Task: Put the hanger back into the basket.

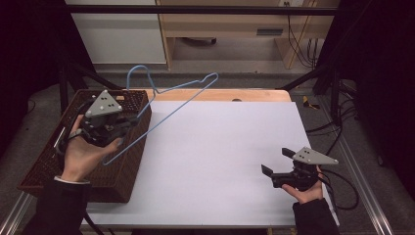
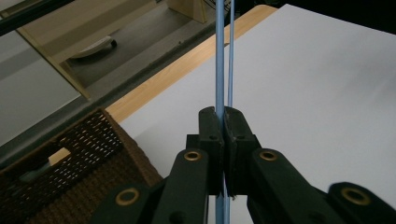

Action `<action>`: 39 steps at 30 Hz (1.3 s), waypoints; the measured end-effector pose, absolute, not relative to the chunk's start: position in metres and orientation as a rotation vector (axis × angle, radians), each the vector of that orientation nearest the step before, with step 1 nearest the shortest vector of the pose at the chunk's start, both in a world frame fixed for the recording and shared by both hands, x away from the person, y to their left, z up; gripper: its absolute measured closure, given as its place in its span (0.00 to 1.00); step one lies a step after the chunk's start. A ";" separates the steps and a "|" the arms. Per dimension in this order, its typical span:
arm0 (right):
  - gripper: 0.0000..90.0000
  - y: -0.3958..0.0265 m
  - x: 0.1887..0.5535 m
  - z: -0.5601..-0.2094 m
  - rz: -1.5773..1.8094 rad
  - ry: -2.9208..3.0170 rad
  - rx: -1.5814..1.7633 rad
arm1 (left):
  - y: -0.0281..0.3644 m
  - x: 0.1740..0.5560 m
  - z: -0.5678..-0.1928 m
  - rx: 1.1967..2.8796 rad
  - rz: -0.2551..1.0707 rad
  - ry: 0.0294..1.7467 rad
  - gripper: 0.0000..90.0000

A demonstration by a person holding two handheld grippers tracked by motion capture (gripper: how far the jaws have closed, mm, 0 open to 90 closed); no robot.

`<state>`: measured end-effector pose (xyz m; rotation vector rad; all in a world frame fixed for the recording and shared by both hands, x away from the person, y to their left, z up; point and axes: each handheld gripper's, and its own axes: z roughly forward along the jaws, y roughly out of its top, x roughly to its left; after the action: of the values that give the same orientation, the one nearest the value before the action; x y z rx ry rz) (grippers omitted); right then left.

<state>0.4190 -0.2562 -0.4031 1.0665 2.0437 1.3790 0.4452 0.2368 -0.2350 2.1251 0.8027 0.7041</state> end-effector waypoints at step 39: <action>0.05 -0.257 0.419 -0.403 1.369 2.043 1.075 | 0.373 0.456 -0.265 2.090 0.825 1.073 0.97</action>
<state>0.4195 -0.2565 -0.4034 1.0748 2.0433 1.3690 0.4558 0.3732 -0.2653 2.0899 1.0731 0.8246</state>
